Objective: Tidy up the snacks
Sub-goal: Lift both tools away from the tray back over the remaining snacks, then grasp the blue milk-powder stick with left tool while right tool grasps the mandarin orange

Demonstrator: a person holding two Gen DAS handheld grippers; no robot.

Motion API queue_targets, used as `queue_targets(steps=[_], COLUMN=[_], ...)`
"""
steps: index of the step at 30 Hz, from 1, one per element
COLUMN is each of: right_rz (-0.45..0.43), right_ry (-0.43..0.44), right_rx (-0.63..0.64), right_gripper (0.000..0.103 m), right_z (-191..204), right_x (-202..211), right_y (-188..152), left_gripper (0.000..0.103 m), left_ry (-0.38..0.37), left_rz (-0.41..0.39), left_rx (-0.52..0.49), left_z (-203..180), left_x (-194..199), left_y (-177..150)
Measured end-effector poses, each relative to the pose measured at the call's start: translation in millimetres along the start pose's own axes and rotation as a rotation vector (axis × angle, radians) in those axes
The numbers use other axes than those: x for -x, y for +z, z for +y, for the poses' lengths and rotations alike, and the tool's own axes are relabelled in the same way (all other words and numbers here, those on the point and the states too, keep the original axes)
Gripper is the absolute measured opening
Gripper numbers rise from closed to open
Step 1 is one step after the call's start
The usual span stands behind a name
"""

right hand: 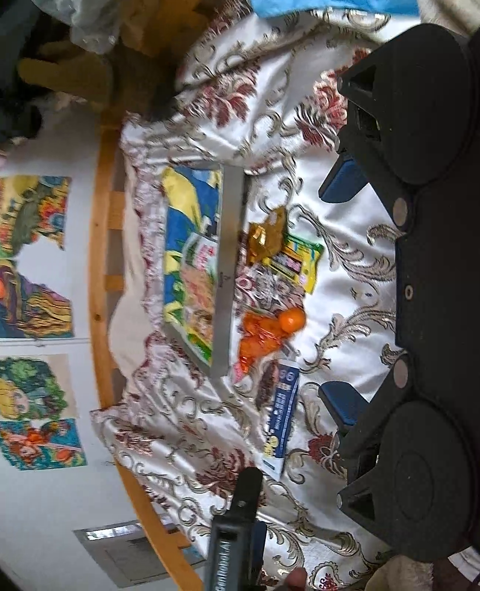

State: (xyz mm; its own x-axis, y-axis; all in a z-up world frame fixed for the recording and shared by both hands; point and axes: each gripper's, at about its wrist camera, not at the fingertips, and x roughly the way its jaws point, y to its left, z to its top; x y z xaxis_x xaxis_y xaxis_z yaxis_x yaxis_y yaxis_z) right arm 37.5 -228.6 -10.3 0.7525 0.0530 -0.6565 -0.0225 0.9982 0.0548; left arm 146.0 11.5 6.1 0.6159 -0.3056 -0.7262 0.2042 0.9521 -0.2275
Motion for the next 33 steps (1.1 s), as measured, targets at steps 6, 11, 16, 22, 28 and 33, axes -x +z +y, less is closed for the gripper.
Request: queue_targets(steps=[6, 11, 16, 22, 28, 33], right_rz=[0.049, 0.088, 0.116, 0.098, 0.143, 0.15], right_ry=[0.058, 0.114, 0.153, 0.162, 0.188, 0.184], right_rx=[0.008, 0.002, 0.038, 0.144, 0.134, 0.122], right_gripper=[0.102, 0.102, 0.101, 0.101, 0.097, 0.085], right_z=[2, -4, 1, 7, 4, 5], right_x=[-30, -69, -101, -127, -154, -165], right_y=[19, 30, 38, 52, 53, 52], left_gripper=[0.102, 0.102, 0.102, 0.102, 0.102, 0.099], left_ry=[-0.011, -0.017, -0.02, -0.011, -0.018, -0.036], left_rz=[0.037, 0.069, 0.117, 0.088, 0.059, 0.115], left_rx=[0.022, -0.059, -0.154, -0.363, -0.587, -0.641], left_z=[19, 32, 40, 30, 12, 10], left_x=[-34, -67, -91, -103, -112, -126], left_y=[25, 43, 46, 39, 25, 20])
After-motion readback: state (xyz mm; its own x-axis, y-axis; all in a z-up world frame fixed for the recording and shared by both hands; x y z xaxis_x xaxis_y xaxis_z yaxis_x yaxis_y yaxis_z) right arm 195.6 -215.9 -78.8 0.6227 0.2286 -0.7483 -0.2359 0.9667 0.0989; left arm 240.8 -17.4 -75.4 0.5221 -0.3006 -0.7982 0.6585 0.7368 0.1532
